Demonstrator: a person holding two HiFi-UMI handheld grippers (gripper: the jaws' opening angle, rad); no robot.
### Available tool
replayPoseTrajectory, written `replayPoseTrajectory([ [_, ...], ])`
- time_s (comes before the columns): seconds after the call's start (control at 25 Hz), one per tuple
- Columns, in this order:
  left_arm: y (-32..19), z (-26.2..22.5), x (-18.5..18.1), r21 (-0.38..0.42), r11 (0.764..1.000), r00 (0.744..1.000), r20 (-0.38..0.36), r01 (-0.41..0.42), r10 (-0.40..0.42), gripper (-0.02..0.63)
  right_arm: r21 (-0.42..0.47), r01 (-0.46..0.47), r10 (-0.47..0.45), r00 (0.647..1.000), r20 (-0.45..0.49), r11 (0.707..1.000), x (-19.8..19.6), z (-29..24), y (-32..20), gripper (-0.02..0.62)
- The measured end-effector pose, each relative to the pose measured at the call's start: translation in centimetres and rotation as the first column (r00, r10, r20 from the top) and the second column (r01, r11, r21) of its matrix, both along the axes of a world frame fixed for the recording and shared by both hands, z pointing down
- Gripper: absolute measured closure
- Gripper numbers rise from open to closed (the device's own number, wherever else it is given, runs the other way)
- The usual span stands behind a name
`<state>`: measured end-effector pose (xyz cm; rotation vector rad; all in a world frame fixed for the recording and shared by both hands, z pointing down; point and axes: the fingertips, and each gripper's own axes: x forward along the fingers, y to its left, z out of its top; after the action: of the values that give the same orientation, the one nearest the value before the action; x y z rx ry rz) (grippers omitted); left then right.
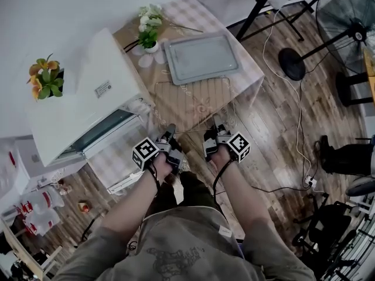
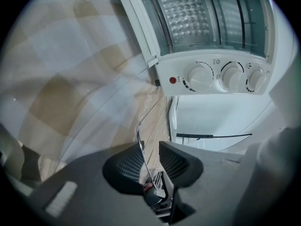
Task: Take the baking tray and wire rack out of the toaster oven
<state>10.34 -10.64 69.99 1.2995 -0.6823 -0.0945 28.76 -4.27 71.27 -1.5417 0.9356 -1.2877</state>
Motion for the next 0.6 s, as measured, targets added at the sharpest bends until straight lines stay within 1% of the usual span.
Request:
replayPoseTrajectory([
  [0.12,1.0,-0.1,-0.4,-0.040,0.999,1.000,0.006,0.019,-0.018,0.486,0.003,-0.017,0.017,1.000,0.010,1.000,0.2,0.2,-0.3,0.560],
  [0.24,2.4,-0.6,-0.6,-0.071,0.997,1.000,-0.007,0.016,-0.016,0.482,-0.020,-0.026,0.027,0.999,0.018,0.999,0.6,0.8,-0.5,0.565],
  [0.4,2.8,-0.3,-0.5,-0.067,0.998,1.000,-0.004,-0.006,0.006,0.482,-0.096,-0.017,0.020,0.999,0.031,0.995,0.8,2.3,-0.5,0.569],
  [0.56,1.8,-0.6,-1.0,-0.044,0.999,1.000,-0.011,-0.010,0.009,0.482,-0.107,0.011,-0.008,1.000,0.026,0.994,0.9,2.5,-0.7,0.568],
  [0.6,1.7,-0.8,-1.1,-0.039,0.999,1.000,-0.013,-0.011,0.011,0.482,-0.114,0.015,-0.012,1.000,0.027,0.993,0.9,2.6,-0.6,0.557],
])
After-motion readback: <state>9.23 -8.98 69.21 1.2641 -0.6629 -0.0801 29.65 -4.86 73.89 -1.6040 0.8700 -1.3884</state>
